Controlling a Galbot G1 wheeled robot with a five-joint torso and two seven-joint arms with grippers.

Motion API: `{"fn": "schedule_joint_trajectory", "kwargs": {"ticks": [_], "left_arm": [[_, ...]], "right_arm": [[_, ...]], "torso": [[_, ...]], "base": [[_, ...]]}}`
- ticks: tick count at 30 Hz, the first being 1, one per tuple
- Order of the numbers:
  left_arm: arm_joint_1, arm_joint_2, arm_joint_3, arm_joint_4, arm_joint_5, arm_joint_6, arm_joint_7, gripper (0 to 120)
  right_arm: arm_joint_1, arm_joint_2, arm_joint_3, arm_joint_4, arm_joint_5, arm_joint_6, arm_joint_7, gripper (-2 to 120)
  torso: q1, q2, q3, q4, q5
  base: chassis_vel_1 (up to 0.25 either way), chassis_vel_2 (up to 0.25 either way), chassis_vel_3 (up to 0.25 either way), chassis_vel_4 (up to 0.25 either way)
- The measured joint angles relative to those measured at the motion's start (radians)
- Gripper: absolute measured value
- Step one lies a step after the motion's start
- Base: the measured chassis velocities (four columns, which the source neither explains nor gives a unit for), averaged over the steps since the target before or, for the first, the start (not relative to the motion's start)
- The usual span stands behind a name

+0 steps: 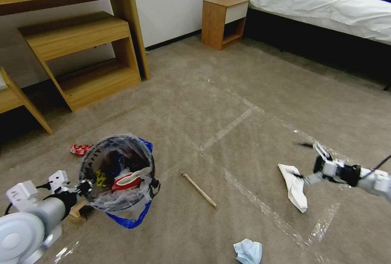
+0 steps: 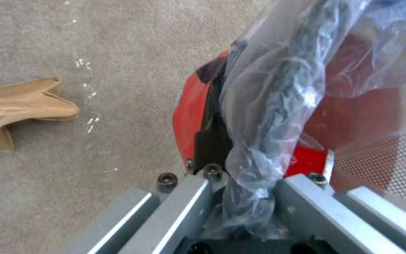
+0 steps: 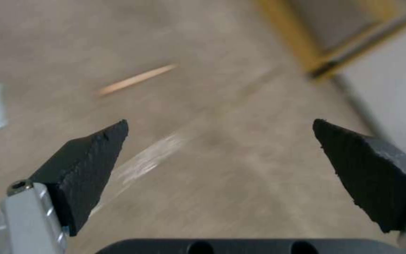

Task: Pick up the trash bin and place the garbage on the floor into it.

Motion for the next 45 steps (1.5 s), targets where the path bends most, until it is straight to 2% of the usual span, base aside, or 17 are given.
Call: {"fn": "schedule_joint_trajectory", "kwargs": {"ticks": [3, 4, 7, 9, 11, 12, 14, 18, 19, 20, 22, 23, 24, 27, 30, 37, 45], "left_arm": [[-0.021, -0.006, 0.024, 0.015, 0.009, 0.000, -0.003, 0], [-0.021, -0.006, 0.024, 0.015, 0.009, 0.000, -0.003, 0], [-0.021, -0.022, 0.028, 0.016, 0.026, 0.000, -0.005, 0], [-0.020, -0.024, 0.028, 0.016, 0.029, 0.000, -0.005, 0], [-0.015, -0.031, 0.025, 0.015, 0.039, 0.000, -0.005, 0], [-0.015, -0.031, 0.025, 0.015, 0.039, 0.000, -0.005, 0], [-0.012, -0.034, 0.020, 0.013, 0.045, 0.000, -0.005, 0], [-0.007, -0.037, 0.015, 0.011, 0.051, 0.000, -0.004, 0], [-0.002, -0.041, 0.011, 0.009, 0.057, 0.000, -0.004, 0], [-0.002, -0.041, 0.011, 0.009, 0.057, 0.000, -0.004, 0], [0.011, -0.052, 0.002, 0.001, 0.069, 0.000, -0.004, 0], [0.017, -0.059, -0.003, -0.004, 0.076, 0.000, -0.004, 0], [0.017, -0.059, -0.003, -0.004, 0.076, 0.000, -0.004, 0], [0.029, -0.071, -0.008, -0.013, 0.087, 0.000, -0.003, 0], [0.032, -0.075, -0.011, -0.017, 0.091, 0.000, -0.003, 0], [0.028, -0.085, -0.009, -0.018, 0.096, 0.000, -0.002, 0], [0.036, -0.086, -0.010, -0.032, 0.096, 0.000, -0.002, 0]], "right_arm": [[0.022, -0.066, -0.088, 0.027, -0.020, 0.004, -0.032, 100], [0.022, -0.066, -0.088, 0.027, -0.020, 0.004, -0.032, 100], [0.118, -0.072, -0.272, 0.082, -0.010, -0.038, -0.017, 100], [0.141, -0.067, -0.308, 0.088, -0.011, -0.043, -0.018, 100], [0.227, -0.038, -0.453, 0.096, -0.043, -0.047, -0.029, 100], [0.227, -0.038, -0.453, 0.096, -0.043, -0.047, -0.029, 100], [0.293, -0.007, -0.558, 0.077, -0.089, -0.036, -0.033, 100], [0.373, 0.042, -0.662, 0.048, -0.141, -0.021, -0.036, 100], [0.452, 0.090, -0.737, 0.020, -0.186, -0.012, -0.037, 100], [0.452, 0.090, -0.737, 0.020, -0.186, -0.012, -0.037, 100], [0.565, 0.180, -0.849, -0.032, -0.259, 0.005, -0.035, 100], [0.597, 0.216, -0.883, -0.062, -0.289, 0.007, -0.021, 100], [0.597, 0.216, -0.883, -0.062, -0.289, 0.007, -0.021, 100], [0.648, 0.286, -0.942, -0.152, -0.332, 0.009, -0.005, 100], [0.668, 0.302, -0.974, -0.181, -0.342, 0.009, -0.005, 100], [0.689, 0.306, -1.038, -0.209, -0.350, 0.009, -0.015, 100], [0.647, 0.314, -1.047, -0.252, -0.394, 0.009, -0.009, 100]], "torso": [[0.000, 0.000, 0.000, 0.0003, -0.0001], [0.000, 0.000, 0.000, 0.0003, -0.0001], [0.000, 0.000, 0.000, 0.0006, 0.0005], [0.000, 0.000, 0.000, 0.0006, 0.0003], [0.000, 0.000, 0.000, 0.0007, 0.0002], [0.000, 0.000, 0.000, 0.0007, 0.0002], [0.000, 0.000, 0.000, 0.0005, 0.0000], [0.000, 0.000, 0.000, 0.0002, 0.0006], [0.000, 0.000, 0.000, 0.0002, 0.0004], [0.000, 0.000, 0.000, 0.0002, 0.0004], [0.000, 0.000, 0.000, 0.0013, 0.0002], [0.000, 0.000, 0.000, 0.0010, -0.0003], [0.000, 0.000, 0.000, 0.0010, -0.0003], [0.000, 0.000, 0.000, 0.0008, 0.0004], [0.000, 0.000, 0.000, 0.0006, 0.0000], [0.000, 0.000, 0.000, 0.0004, 0.0001], [0.000, 0.000, 0.000, 0.0003, 0.0002]], "base": [[0.000, 0.000, 0.000, 0.000], [0.000, 0.000, 0.000, 0.000], [0.000, 0.000, 0.000, 0.000], [0.000, 0.000, 0.000, 0.000], [0.000, 0.000, 0.000, 0.000], [0.000, 0.000, 0.000, 0.000], [0.000, 0.000, 0.000, 0.000], [0.000, 0.000, 0.000, 0.000], [0.000, 0.000, 0.000, 0.000], [0.000, 0.000, 0.000, 0.000], [0.000, 0.000, 0.000, 0.000], [0.000, 0.000, 0.000, 0.000], [0.000, 0.000, 0.000, 0.000], [0.000, 0.000, 0.000, 0.000], [0.000, 0.000, 0.000, 0.000], [0.000, 0.000, 0.000, 0.000], [0.000, 0.000, 0.000, 0.000]]}}
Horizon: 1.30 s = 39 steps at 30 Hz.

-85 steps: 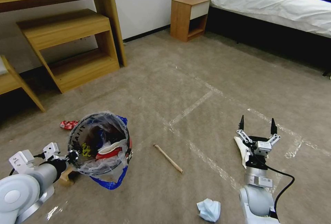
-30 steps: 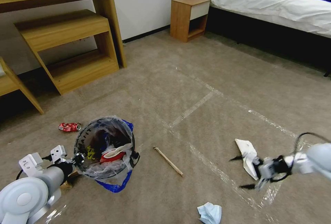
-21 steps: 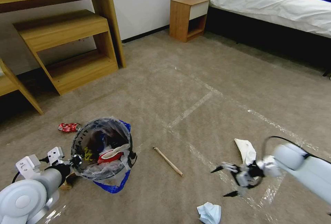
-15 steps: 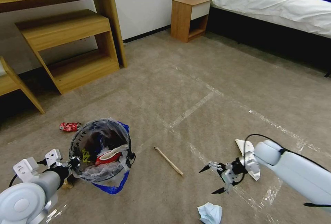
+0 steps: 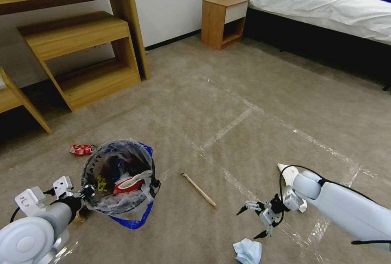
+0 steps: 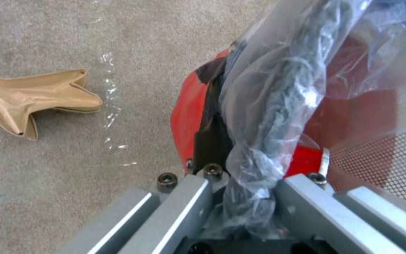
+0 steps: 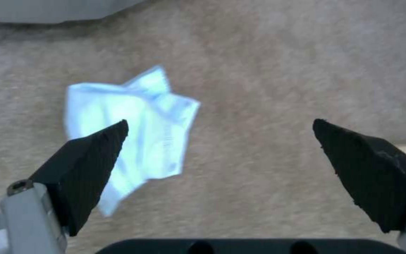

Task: Pick up the trash bin and place the garbage on the floor into it.

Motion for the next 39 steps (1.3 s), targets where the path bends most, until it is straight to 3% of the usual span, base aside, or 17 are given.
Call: {"fn": "schedule_joint_trajectory", "kwargs": {"ticks": [24, 39], "left_arm": [[0.015, -0.011, -0.009, -0.028, 0.002, 0.000, 0.000, 0], [0.016, -0.021, -0.001, -0.035, 0.014, 0.000, -0.003, 0]], "right_arm": [[-0.033, 0.094, -0.038, -0.120, -0.031, 0.001, 0.005, 100], [-0.052, -0.007, 0.012, -0.022, -0.009, 0.001, -0.015, 100]], "torso": [[0.000, 0.000, 0.000, 0.0003, -0.0001], [0.000, 0.000, 0.000, 0.0002, 0.0000]], "base": [[0.000, 0.000, 0.000, 0.000], [0.000, 0.000, 0.000, 0.000]]}}
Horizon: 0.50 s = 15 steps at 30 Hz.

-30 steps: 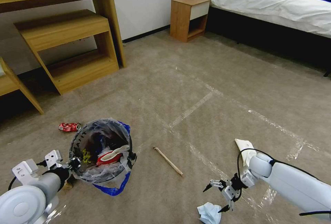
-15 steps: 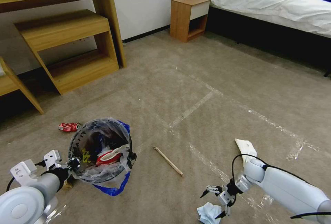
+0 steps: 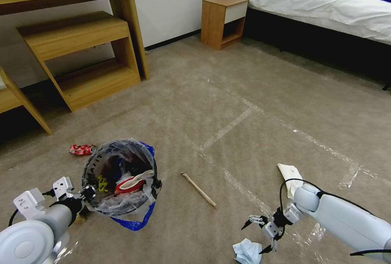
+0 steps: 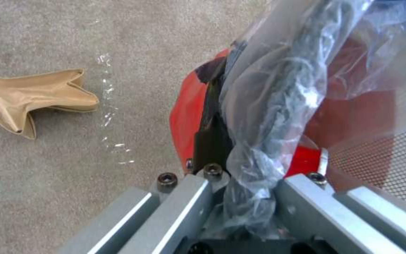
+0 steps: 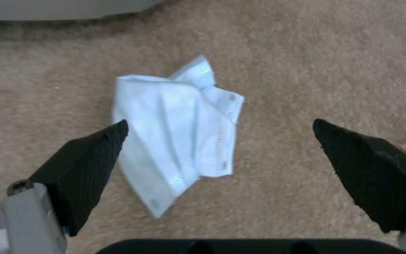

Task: Pick up the trash bin and place the garbage on the floor into it.

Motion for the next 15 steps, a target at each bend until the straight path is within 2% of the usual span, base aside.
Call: {"fn": "schedule_joint_trajectory", "kwargs": {"ticks": [8, 15], "left_arm": [[0.001, -0.015, 0.004, -0.002, 0.009, 0.000, 0.000, 0], [0.001, -0.019, 0.004, -0.008, 0.011, 0.000, 0.001, 0]], "right_arm": [[-0.048, -0.055, 0.011, 0.055, -0.003, 0.000, 0.001, 100], [-0.056, -0.030, 0.012, 0.037, -0.025, 0.000, 0.006, 100]], "torso": [[0.000, 0.000, 0.000, -0.0002, 0.0000], [0.000, 0.000, 0.000, 0.0000, 0.0000]], "base": [[0.000, 0.000, 0.000, 0.000], [0.000, 0.000, 0.000, 0.000]]}}
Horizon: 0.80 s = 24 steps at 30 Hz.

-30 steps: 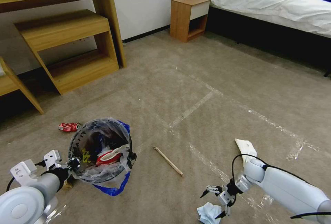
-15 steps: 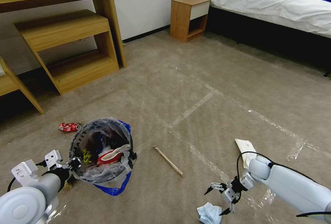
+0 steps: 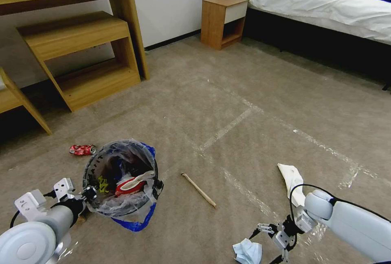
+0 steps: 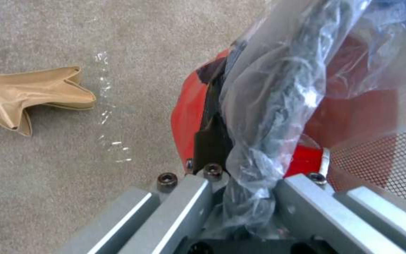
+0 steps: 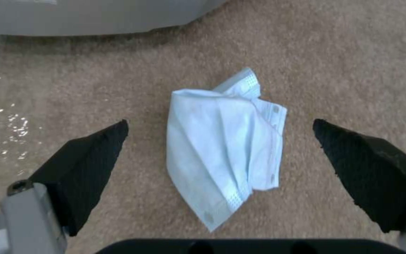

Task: Pick up the trash bin and place the garbage on the floor into it.

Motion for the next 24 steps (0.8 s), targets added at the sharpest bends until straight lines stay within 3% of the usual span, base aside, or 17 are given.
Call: {"fn": "schedule_joint_trajectory", "kwargs": {"ticks": [24], "left_arm": [[-0.004, -0.003, 0.008, 0.014, 0.002, 0.000, 0.002, 0]], "right_arm": [[0.016, 0.124, -0.016, -0.150, -0.050, 0.000, 0.002, 100]], "torso": [[0.000, 0.000, 0.000, 0.0000, -0.0001]], "base": [[0.000, 0.000, 0.000, 0.000]]}}
